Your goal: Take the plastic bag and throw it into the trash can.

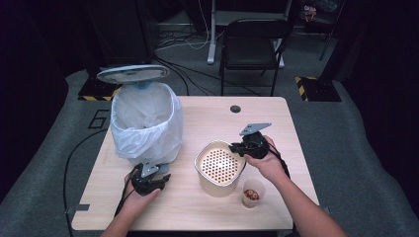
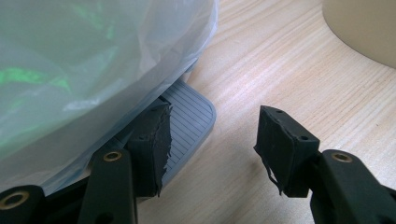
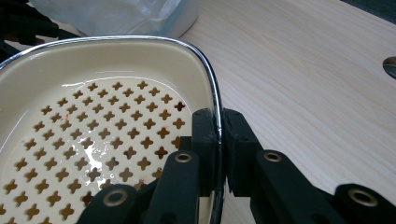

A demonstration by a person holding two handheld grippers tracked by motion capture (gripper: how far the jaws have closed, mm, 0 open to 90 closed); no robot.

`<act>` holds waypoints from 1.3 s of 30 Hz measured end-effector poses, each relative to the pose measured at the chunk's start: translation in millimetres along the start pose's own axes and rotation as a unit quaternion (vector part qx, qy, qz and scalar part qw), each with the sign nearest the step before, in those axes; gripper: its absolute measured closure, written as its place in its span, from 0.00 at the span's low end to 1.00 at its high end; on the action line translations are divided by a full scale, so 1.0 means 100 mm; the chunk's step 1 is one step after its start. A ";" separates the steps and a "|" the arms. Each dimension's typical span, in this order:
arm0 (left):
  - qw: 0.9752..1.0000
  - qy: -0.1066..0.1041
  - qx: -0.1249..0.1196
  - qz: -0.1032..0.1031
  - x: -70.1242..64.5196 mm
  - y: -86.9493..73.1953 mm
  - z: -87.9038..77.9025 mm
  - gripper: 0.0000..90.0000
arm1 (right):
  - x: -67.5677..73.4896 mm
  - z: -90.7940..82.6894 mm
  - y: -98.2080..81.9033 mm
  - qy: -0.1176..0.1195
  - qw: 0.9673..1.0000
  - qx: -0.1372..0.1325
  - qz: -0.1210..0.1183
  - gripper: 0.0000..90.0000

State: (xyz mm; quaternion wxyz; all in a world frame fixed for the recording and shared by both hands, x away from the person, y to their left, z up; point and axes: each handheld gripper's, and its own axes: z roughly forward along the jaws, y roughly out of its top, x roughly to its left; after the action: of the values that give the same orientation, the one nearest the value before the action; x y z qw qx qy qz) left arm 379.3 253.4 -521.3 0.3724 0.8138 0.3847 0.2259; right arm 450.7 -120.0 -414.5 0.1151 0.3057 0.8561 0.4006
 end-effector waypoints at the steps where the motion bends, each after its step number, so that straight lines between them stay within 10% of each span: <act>1: 1.000 -0.001 0.000 -0.001 0.00 0.00 0.00 0.50 | 0.02 0.00 0.00 0.003 1.000 0.000 -0.005 0.93; 21: 1.000 0.000 0.000 -0.001 0.00 0.00 0.00 0.50 | 0.14 -0.41 -0.04 0.011 0.999 -0.047 0.016 0.55; 39: 1.000 0.000 0.000 -0.001 0.00 0.00 0.00 0.50 | 0.21 -0.74 -0.58 -0.016 0.997 -0.067 0.047 0.34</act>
State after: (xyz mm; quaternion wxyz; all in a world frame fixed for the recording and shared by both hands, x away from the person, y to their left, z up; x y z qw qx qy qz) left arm 379.3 253.4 -521.4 0.3726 0.8133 0.3855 0.2259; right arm 376.6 -180.8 -408.8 0.1304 0.3434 0.8101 0.4570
